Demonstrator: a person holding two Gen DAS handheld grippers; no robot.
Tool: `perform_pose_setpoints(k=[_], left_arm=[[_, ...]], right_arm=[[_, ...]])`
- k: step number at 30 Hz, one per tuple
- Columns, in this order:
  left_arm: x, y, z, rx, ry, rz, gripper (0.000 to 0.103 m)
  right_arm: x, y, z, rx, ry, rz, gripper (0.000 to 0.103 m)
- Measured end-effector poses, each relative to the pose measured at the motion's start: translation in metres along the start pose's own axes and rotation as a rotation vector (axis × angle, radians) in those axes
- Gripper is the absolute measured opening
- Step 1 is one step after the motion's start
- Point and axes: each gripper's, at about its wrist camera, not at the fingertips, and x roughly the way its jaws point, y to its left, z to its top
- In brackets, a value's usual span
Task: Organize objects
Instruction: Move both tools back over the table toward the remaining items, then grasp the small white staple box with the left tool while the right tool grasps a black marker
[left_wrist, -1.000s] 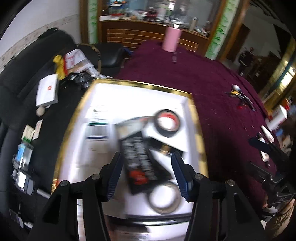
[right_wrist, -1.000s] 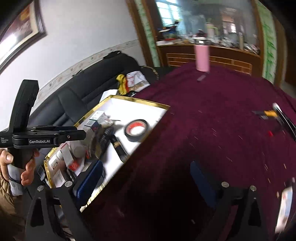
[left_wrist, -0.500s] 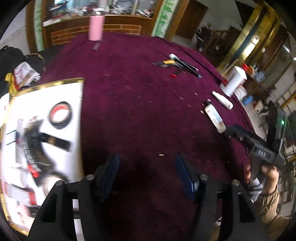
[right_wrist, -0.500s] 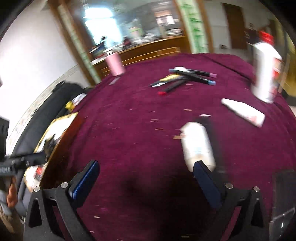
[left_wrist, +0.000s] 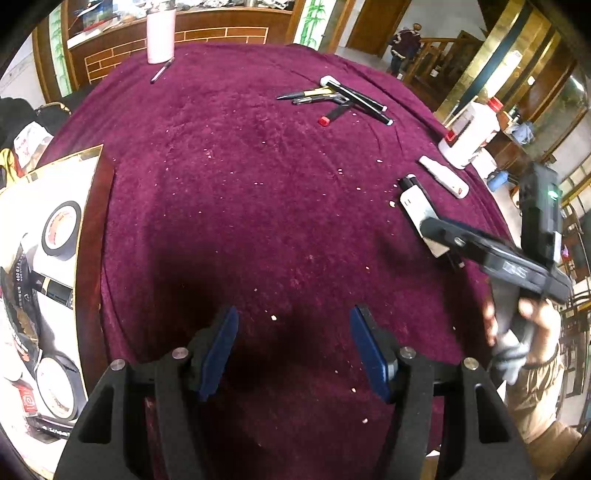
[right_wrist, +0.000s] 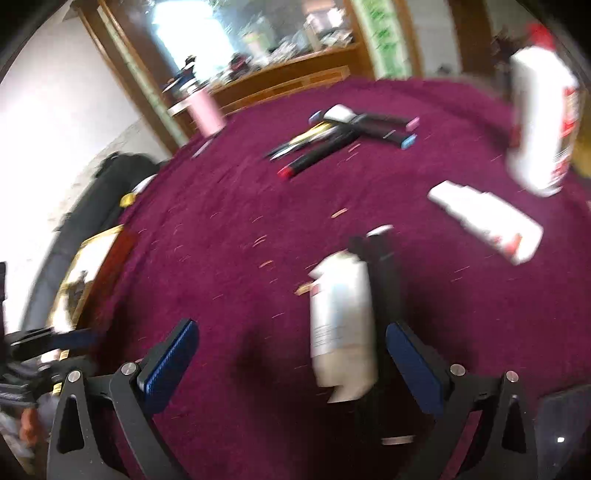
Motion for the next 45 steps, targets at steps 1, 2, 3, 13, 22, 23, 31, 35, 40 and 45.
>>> perform_pose_setpoints(k=[1,2,3,13,22,23,31,35,40,45], left_arm=[[0.003,0.0,0.002,-0.005,0.003,0.003,0.062],[0.005,0.001,0.004,-0.012,0.007,0.003,0.062],[0.007,0.0,0.006,-0.014,0.014,0.002,0.062],[0.045,-0.058,0.036,0.056,0.041,-0.045,0.062],[0.099,-0.133,0.072,0.091,0.056,-0.103,0.062],[0.103,-0.135,0.075,0.088,0.052,-0.098,0.062],[0.126,-0.141,0.085,0.045,0.06,-0.077,0.061],[0.128,-0.144,0.089,0.024,0.06,-0.092,0.061],[0.128,-0.149,0.087,0.053,0.036,-0.056,0.042],[0.125,-0.147,0.084,0.086,0.029,-0.06,0.032]], right_arm=[[-0.004,0.001,-0.001,0.0,-0.012,0.039,0.103],[-0.011,0.001,-0.002,0.006,-0.042,0.075,0.103],[-0.016,-0.001,-0.001,0.016,-0.062,0.096,0.103],[-0.06,-0.051,-0.001,0.217,-0.177,-0.1,0.103],[-0.092,-0.082,-0.011,0.323,-0.231,-0.123,0.103],[-0.093,-0.082,-0.012,0.322,-0.232,-0.123,0.103],[-0.092,-0.086,-0.011,0.322,-0.231,-0.103,0.103],[-0.09,-0.087,-0.011,0.321,-0.232,-0.097,0.103],[-0.089,-0.087,-0.011,0.321,-0.226,-0.099,0.103],[-0.087,-0.085,-0.01,0.316,-0.217,-0.112,0.103]])
